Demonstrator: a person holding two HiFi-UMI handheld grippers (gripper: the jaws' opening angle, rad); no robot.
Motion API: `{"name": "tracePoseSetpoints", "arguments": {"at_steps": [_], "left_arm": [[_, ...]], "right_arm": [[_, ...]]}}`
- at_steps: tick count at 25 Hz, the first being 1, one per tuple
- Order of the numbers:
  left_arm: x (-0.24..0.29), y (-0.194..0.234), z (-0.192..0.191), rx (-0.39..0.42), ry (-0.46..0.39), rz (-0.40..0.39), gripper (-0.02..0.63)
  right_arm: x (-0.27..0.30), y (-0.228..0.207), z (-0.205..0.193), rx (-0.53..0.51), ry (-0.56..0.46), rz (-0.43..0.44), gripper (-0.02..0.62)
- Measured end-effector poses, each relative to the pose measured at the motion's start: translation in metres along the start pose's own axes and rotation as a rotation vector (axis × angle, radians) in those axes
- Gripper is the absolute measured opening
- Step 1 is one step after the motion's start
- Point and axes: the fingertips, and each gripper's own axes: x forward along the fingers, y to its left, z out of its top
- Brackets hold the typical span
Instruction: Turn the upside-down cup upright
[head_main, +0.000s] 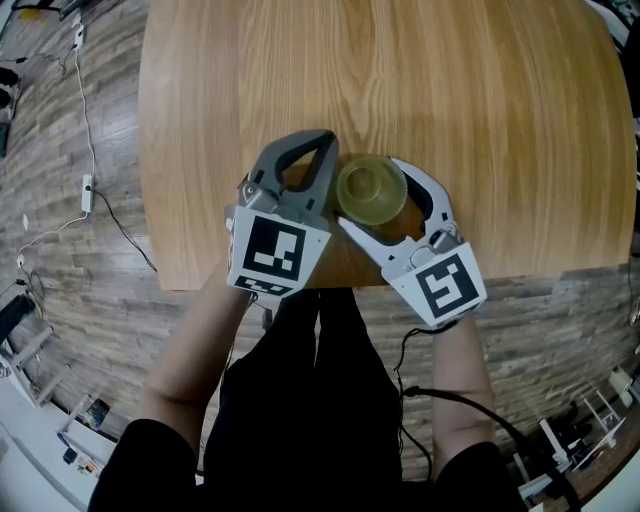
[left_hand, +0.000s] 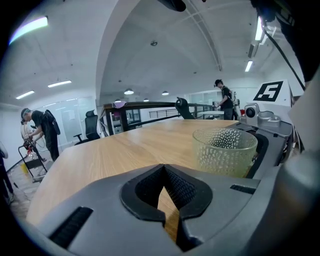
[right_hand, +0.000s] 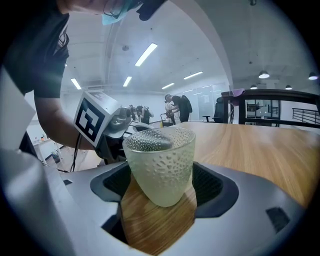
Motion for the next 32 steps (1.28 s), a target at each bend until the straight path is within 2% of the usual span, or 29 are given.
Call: {"name": "tracePoseSetpoints", "arguments": {"at_steps": [9, 14, 17, 23, 25, 29, 32], "left_arm": [[-0.026, 0.017, 0.016, -0.006, -0.027, 0.078, 0.008], [-0.057, 0.016, 0.04, 0.002, -0.093, 0.127, 0.008], [-0.086, 0.006, 0.065, -0.001, -0.174, 0.147, 0.008], [-0.131, -0.03, 0.12, 0.021, -0.297, 0.109, 0.008], [-0.152, -0.043, 0.137, 0.007, -0.331, 0.106, 0.008], [-0.192, -0.063, 0.167, -0.038, -0.375, 0.093, 0.008], [-0.22, -0.072, 0.193, -0.068, -0.416, 0.093, 0.008]], "right_arm": [[-0.025, -0.008, 0.007, 0.013, 0.0, -0.046, 0.33], [-0.052, -0.001, 0.017, -0.008, 0.018, -0.067, 0.33], [-0.079, 0.011, 0.039, 0.008, -0.034, -0.107, 0.328], [-0.122, 0.029, 0.11, 0.023, -0.171, -0.212, 0.322], [-0.136, 0.04, 0.134, 0.018, -0.206, -0.261, 0.283], [-0.169, 0.055, 0.173, 0.042, -0.293, -0.411, 0.078], [-0.192, 0.069, 0.195, 0.03, -0.336, -0.506, 0.031]]}}
